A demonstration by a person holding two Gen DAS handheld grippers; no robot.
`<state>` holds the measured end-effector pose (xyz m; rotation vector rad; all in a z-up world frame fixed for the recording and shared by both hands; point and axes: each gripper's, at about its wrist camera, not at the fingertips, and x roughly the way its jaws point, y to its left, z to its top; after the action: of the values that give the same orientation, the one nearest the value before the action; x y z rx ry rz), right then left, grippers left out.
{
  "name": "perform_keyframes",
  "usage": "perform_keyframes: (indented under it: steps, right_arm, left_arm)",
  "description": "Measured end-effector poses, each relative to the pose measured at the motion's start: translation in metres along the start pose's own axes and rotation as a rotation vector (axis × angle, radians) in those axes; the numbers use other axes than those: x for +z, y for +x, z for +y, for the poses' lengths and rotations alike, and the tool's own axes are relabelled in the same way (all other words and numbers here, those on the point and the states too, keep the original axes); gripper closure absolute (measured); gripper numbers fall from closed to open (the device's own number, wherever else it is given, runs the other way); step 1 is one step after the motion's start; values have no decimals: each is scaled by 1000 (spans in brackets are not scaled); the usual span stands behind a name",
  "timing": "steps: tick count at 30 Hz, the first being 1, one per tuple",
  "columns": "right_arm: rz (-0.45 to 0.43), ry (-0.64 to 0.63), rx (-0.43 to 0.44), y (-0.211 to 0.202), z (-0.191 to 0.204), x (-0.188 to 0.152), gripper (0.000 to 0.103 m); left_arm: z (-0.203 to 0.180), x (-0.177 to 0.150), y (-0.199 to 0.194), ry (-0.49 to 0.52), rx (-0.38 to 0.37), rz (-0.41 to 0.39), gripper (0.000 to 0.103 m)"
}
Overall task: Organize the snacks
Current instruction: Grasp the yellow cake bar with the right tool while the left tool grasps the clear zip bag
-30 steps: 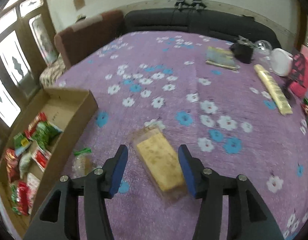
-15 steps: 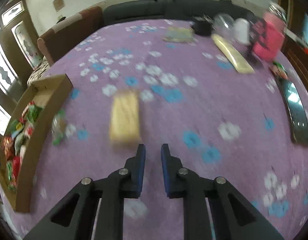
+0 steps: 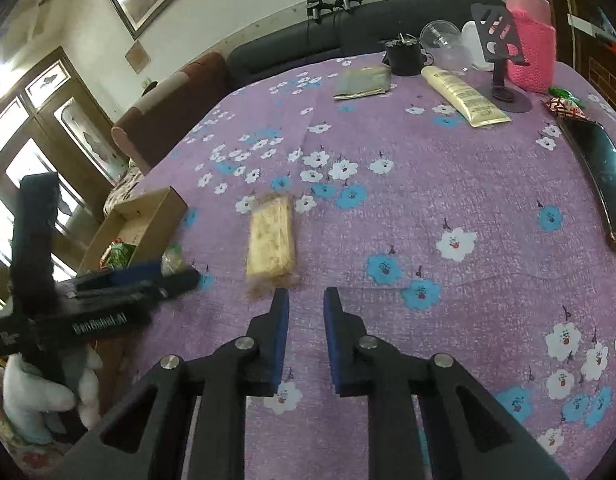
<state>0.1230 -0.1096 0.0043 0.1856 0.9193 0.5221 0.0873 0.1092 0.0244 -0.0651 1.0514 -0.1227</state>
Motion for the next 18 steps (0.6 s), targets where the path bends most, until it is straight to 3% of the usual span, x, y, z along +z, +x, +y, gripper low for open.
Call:
perform_keyframes:
  steps: [1,2,6,8,10,13,18]
  right_arm:
    - [-3,8,0,-1,-2,0,85]
    - [-5,16,0,-1,-5,0,84]
    - [-19,43,5,-2,-12,1,75]
    - [-22,40,3,-1,-10,3,71]
    - [-29,44,16,-1,-6,10,68]
    - [-7,-4,22,10,11,27,52]
    - [63,-91,-60,50,35,49,51]
  left_arm:
    - [-4,-3,-2,20,-45,5,55]
    - [-7,-6,-4,28,-90,14,59]
    - [-8,-14,-21,26,-104,-43,58]
    - [-4,-15,-22,20,-105,-48,51]
    - [-3,-17,-19,27,-114,-46,50]
    - [-8,-17,-18,52,-148,-54,50]
    - [-14,-19,-18,60,-164,-56,44]
